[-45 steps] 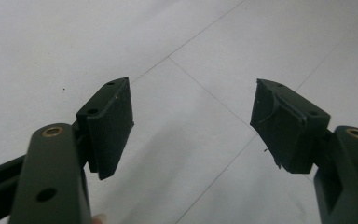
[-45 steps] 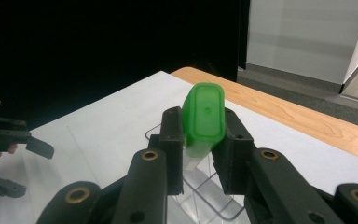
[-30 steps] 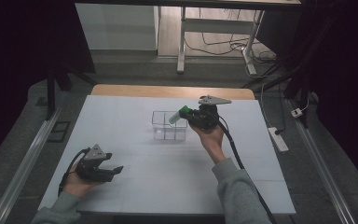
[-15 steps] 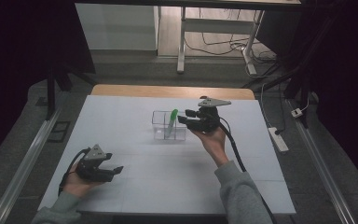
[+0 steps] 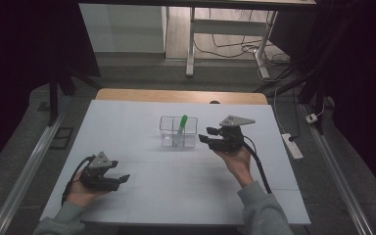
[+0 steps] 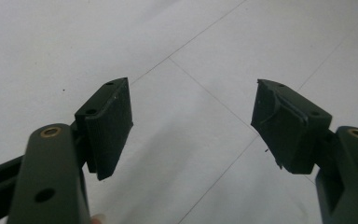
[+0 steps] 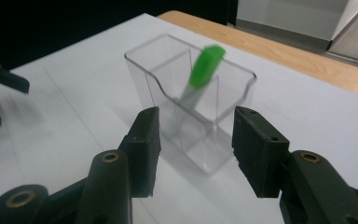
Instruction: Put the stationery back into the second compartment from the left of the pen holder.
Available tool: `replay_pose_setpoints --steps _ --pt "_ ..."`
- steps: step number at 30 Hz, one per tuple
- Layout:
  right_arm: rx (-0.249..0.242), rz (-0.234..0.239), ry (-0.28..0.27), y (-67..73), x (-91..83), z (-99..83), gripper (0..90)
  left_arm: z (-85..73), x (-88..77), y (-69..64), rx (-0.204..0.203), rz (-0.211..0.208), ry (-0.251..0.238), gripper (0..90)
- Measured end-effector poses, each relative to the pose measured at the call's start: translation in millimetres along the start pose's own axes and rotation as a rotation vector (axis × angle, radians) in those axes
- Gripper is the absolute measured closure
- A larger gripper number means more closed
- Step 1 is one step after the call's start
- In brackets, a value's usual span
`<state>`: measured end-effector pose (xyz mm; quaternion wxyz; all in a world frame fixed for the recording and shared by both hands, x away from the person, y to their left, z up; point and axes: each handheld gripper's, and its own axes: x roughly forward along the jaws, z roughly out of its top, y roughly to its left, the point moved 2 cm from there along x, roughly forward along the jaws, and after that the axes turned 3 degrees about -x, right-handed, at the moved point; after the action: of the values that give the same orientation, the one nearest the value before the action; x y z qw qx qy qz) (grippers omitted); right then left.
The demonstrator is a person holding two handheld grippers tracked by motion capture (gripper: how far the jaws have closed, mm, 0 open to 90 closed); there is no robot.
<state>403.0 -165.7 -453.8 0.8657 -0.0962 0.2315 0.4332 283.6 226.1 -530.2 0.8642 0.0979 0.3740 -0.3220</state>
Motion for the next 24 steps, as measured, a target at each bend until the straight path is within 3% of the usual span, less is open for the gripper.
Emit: replay_pose_setpoints --steps 11,24 --pt "0.000 -0.025 0.048 -3.0 -38.0 -38.5 51.0 1.3 1.7 -0.9 -0.002 -0.002 0.001 28.5" --pt "0.017 -0.049 0.109 -9.4 -61.8 -73.9 50.2 2.2 1.6 -1.9 0.002 -0.004 -0.004 28.6"
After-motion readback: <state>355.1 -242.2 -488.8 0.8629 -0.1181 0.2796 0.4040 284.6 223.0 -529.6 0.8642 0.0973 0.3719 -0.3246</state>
